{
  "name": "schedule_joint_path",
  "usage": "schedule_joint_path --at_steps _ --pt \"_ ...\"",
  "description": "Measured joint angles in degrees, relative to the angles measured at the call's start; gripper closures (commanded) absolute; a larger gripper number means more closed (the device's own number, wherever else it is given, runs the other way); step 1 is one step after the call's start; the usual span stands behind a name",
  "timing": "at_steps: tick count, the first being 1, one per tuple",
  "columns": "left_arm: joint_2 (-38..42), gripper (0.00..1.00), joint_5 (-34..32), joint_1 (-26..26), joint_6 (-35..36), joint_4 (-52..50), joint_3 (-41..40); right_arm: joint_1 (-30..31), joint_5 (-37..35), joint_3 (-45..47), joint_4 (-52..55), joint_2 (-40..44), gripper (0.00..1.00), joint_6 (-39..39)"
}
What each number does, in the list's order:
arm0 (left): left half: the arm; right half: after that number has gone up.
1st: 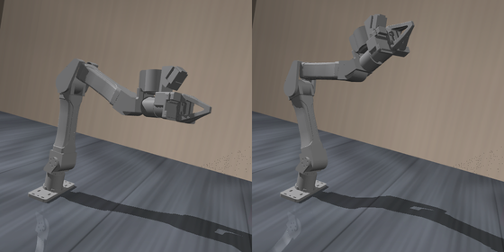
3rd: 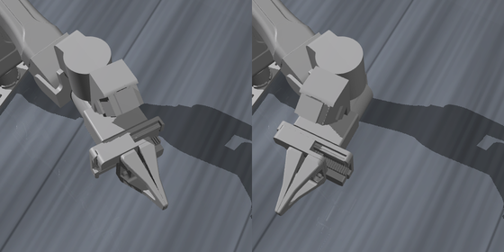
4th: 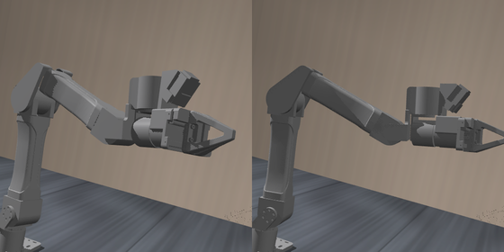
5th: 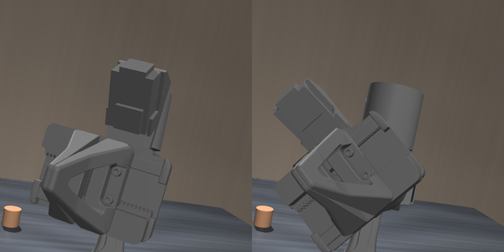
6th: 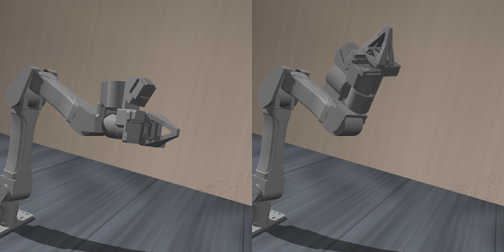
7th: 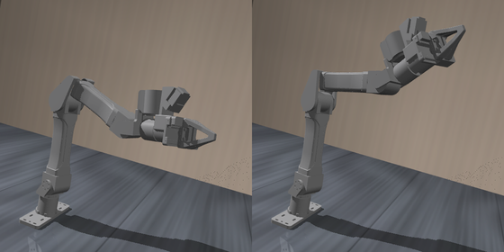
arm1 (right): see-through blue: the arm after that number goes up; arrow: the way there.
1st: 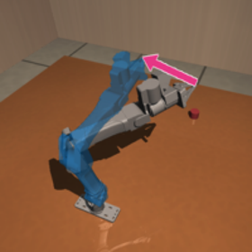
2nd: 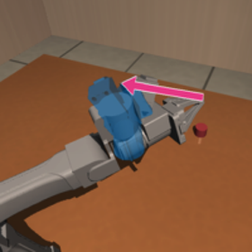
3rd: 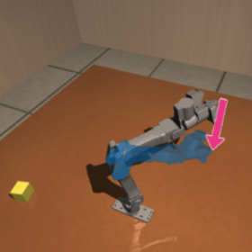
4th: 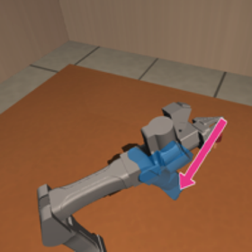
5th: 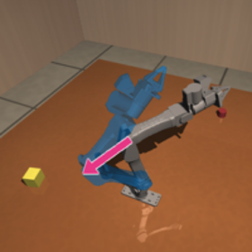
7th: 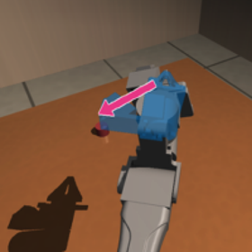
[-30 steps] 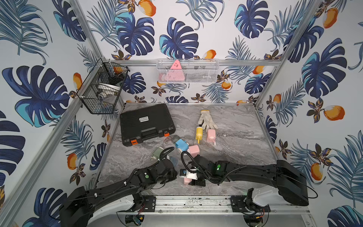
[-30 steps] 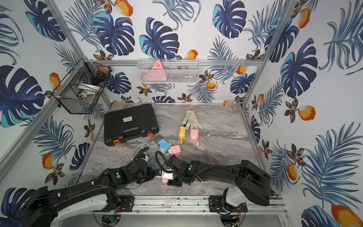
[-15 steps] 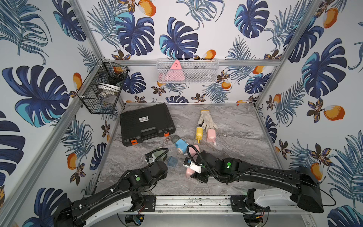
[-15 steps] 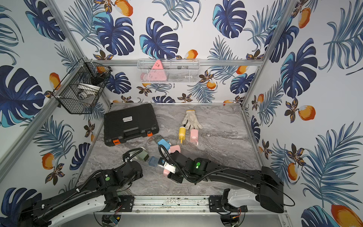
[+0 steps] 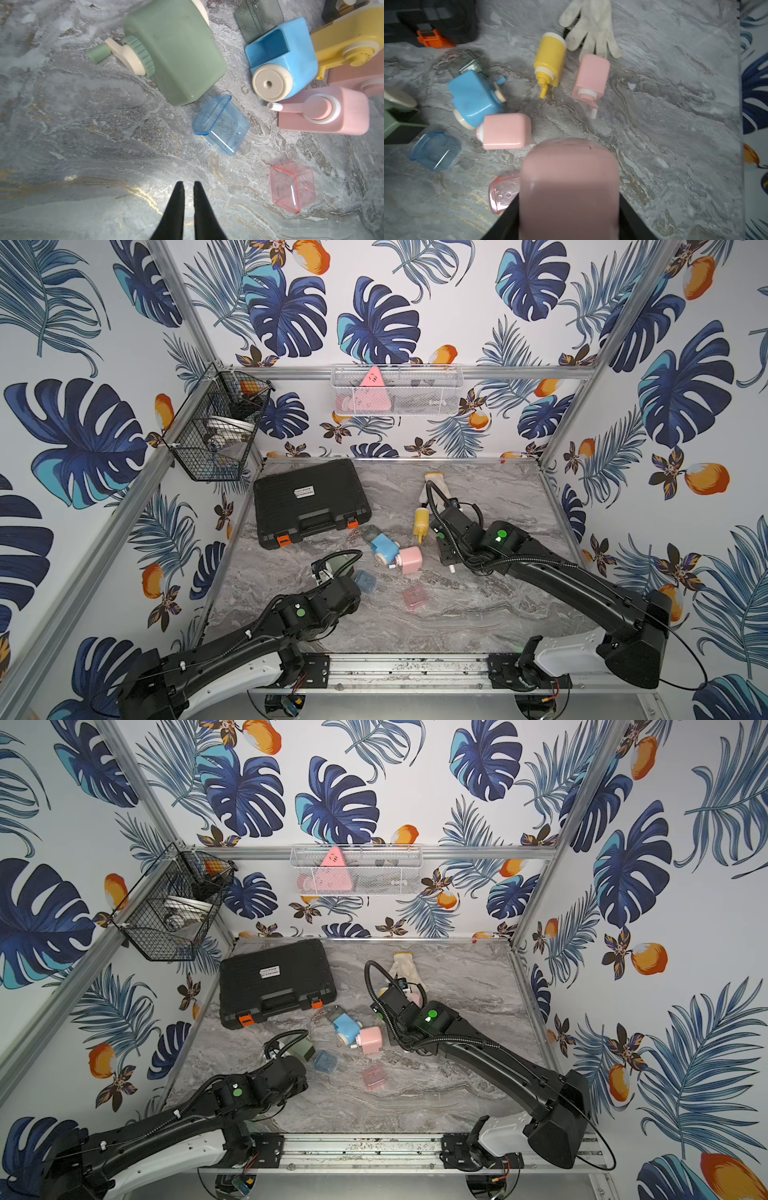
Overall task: Put the tray back into the pencil sharpener
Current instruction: Place the pencil sharpener at the center of the board.
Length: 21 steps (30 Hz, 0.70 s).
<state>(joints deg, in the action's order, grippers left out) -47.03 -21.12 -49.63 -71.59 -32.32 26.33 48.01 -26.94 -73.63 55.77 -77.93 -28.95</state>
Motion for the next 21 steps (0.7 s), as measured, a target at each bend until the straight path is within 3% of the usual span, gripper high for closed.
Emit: schedule_joint_path --at_steps 5,9,15,21 --pt "-0.5 0.84 0.3 0.1 1.0 1.5 0.0 -14.8 2.4 3.1 -2.1 0.0 1.0 0.1" --pt "-0.8 0.83 1.0 0.1 1.3 2.3 0.3 -25.7 7.8 3.5 -7.5 -5.2 1.0 1.9" --pt "0.2 0.82 1.4 0.2 2.7 2.3 1.1 -33.6 13.7 -0.3 -12.7 -15.0 1.0 4.7" --pt "1.1 0.82 1.6 0.2 2.7 1.7 1.1 -35.7 17.0 -4.1 -14.5 -22.3 1.0 7.4"
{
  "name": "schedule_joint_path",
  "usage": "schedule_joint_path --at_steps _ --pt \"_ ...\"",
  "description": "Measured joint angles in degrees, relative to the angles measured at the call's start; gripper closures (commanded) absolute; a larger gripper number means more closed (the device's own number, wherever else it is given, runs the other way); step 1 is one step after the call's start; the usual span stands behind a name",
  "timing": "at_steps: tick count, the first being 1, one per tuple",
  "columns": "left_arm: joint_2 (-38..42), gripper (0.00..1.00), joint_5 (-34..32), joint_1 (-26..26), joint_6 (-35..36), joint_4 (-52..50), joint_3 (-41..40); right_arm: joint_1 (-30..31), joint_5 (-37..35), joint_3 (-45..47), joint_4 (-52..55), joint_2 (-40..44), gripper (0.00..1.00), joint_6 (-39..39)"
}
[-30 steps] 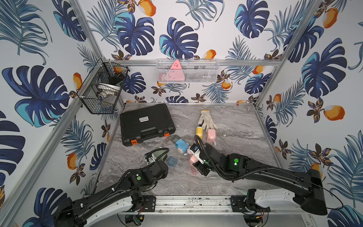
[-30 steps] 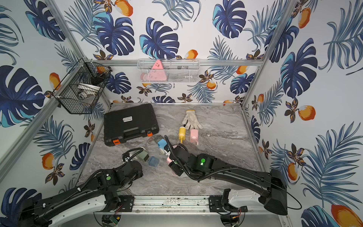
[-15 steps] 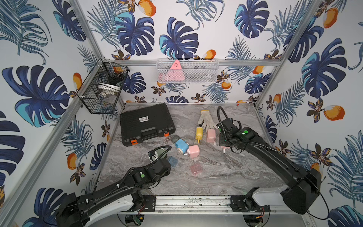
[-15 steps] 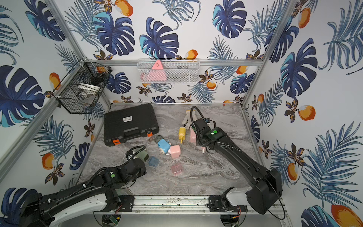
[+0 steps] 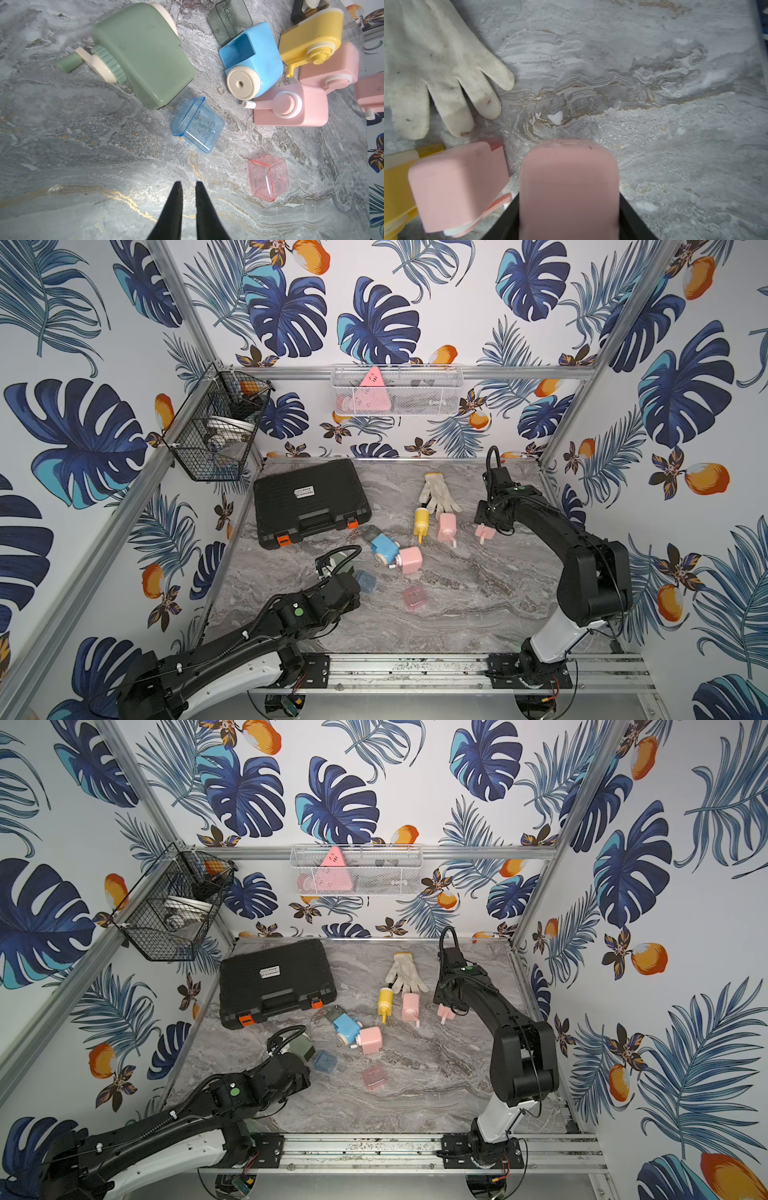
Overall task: Put the tray back into the pencil sharpener
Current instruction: Place the pencil sharpener at the center of the board.
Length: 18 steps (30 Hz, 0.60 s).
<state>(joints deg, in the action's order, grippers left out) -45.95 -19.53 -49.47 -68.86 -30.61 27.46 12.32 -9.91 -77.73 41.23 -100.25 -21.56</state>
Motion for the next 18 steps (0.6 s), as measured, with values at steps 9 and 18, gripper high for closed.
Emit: schedule_joint_path --at_steps 9,18 --pt "0.4 0.8 0.2 0.0 0.0 -0.3 0.0 0.0 2.5 -1.8 -1.5 -6.7 0.94 2.1" --pt "-0.5 0.79 0.2 0.0 0.0 -0.3 0.0 0.8 0.7 -2.1 -4.5 -8.7 0.72 3.8"
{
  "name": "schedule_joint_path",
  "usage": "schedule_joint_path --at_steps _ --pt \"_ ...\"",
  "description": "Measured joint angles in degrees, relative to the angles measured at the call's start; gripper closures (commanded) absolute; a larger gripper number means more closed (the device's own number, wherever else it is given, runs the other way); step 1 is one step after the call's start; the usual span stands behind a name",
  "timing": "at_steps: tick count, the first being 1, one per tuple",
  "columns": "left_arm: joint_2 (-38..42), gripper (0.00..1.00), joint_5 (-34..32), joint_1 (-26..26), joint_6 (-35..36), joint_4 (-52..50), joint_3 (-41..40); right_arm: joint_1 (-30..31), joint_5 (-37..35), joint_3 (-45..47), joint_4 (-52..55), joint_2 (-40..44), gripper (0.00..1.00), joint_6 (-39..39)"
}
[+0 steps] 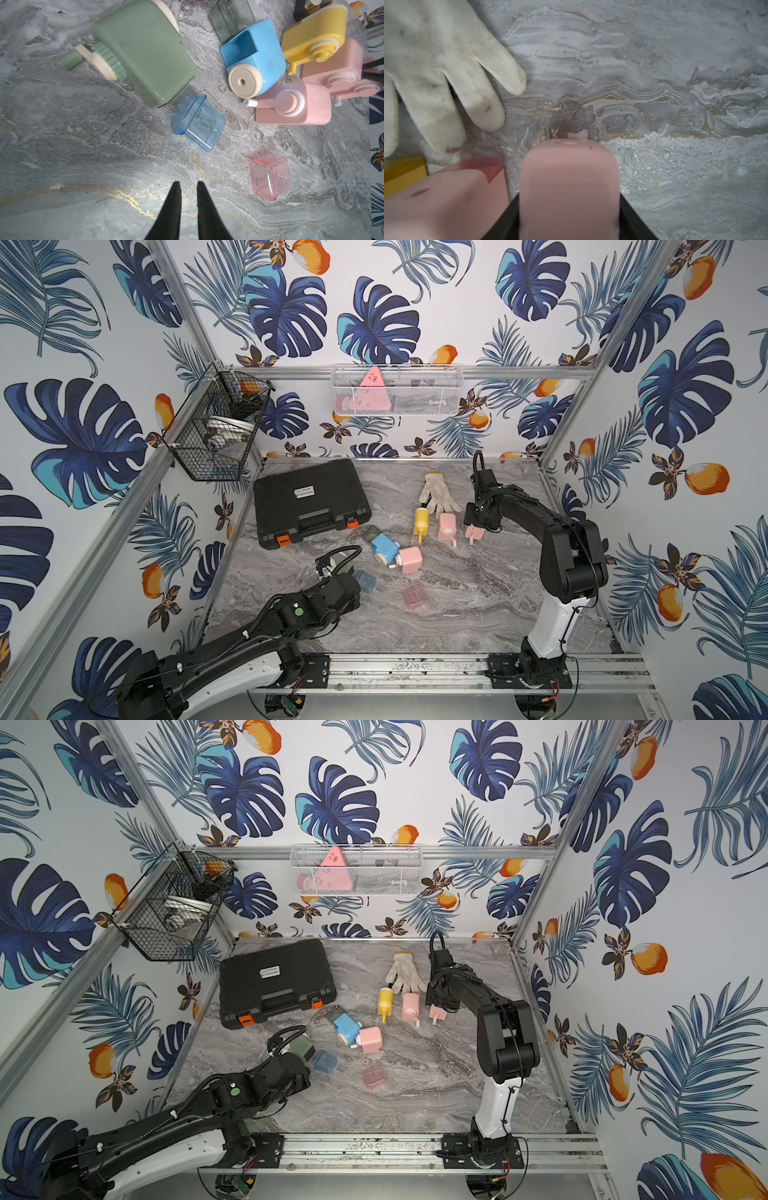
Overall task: Put the tray back into the pencil sharpener
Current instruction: Place the pencil sharpener at the center of the board.
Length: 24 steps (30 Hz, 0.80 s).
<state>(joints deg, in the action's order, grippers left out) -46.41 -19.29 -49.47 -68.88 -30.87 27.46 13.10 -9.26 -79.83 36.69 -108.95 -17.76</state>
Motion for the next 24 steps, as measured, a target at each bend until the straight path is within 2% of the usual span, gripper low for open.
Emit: schedule_joint_path --at_steps 4,7,20,24 --pt "-0.3 0.78 0.0 0.0 0.0 0.0 0.0 0.3 -0.8 0.2 -1.2 -0.3 0.56 0.5" --pt "-0.4 0.77 0.0 0.0 0.0 0.0 0.2 0.6 -1.6 0.4 -1.6 -0.3 0.48 0.7" --pt "-0.7 0.75 0.0 0.0 0.0 0.0 0.7 0.8 -2.0 1.9 -1.1 0.4 0.29 0.7" --pt "-0.7 0.74 0.0 0.0 0.0 0.0 1.0 0.8 -2.0 2.1 -1.0 0.9 0.27 0.7"
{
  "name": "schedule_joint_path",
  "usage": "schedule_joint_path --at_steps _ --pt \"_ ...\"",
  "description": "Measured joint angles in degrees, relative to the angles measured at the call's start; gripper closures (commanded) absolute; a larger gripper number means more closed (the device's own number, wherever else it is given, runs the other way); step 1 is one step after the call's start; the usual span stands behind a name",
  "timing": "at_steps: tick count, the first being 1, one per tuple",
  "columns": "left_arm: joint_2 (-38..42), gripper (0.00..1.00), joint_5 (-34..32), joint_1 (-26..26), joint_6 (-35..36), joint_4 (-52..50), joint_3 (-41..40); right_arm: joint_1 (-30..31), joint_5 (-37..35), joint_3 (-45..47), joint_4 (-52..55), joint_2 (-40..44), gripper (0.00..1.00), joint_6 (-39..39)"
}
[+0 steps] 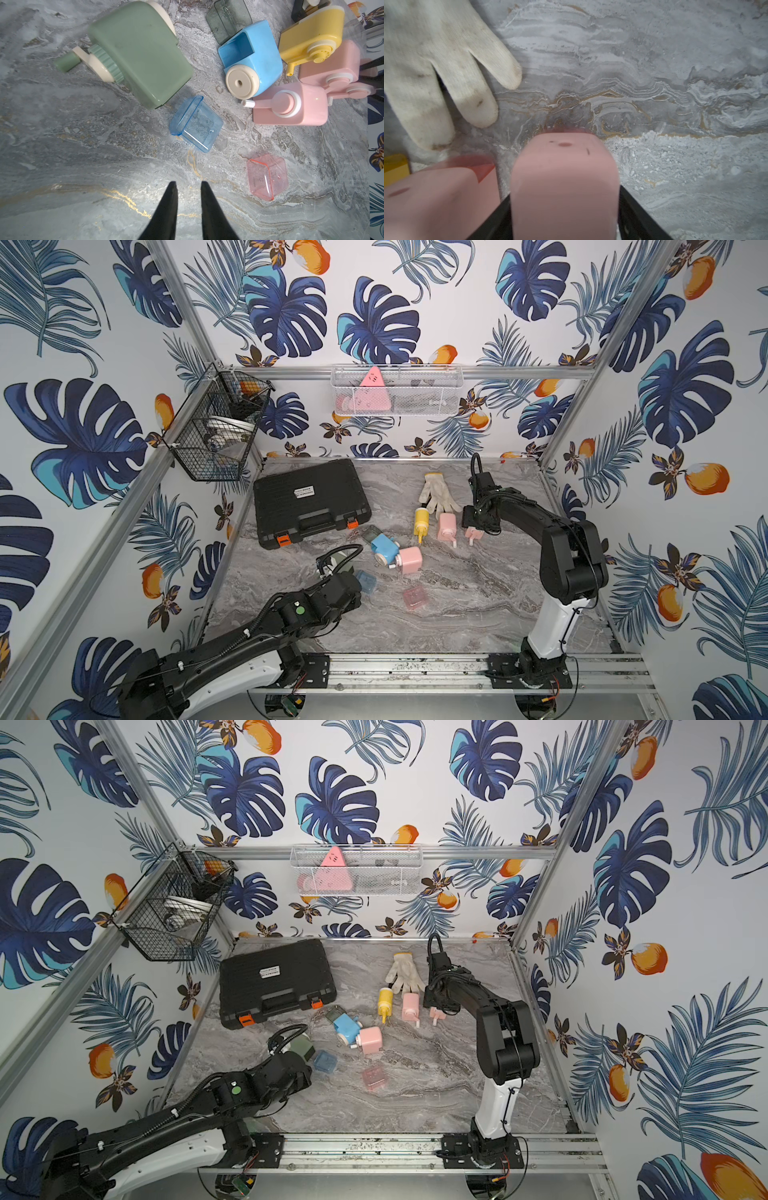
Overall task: Put the tray back into the pencil sharpener
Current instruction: Place the pencil sharpener at the center of the board.
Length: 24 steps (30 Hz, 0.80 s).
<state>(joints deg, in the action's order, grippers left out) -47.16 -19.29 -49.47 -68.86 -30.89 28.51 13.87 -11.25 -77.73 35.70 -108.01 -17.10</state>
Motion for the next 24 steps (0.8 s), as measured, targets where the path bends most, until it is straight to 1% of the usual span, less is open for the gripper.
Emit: schedule_joint_path --at_steps 6,9,11,14,19,24 --pt "0.2 0.74 0.0 0.0 0.2 0.0 0.3 0.1 -0.1 0.0 0.4 3.2 0.27 0.0" --pt "0.1 0.74 -0.2 0.0 0.5 0.0 0.3 0.9 -0.5 0.2 0.7 7.8 0.27 0.0" --pt "-0.1 0.74 -0.2 0.0 1.3 0.0 0.3 2.7 -1.0 0.9 0.8 12.1 0.28 -0.1" --pt "-0.5 0.73 -0.1 0.0 1.4 0.9 0.0 7.5 -2.4 2.9 1.1 18.2 0.29 -0.3" --pt "-1.7 0.72 0.9 0.0 3.3 3.5 -0.5 17.7 -4.5 7.2 4.3 26.3 0.31 -2.0" --pt "-2.1 0.69 1.5 0.0 5.8 5.8 -0.5 27.7 -5.1 10.3 7.1 30.5 0.32 -4.6"
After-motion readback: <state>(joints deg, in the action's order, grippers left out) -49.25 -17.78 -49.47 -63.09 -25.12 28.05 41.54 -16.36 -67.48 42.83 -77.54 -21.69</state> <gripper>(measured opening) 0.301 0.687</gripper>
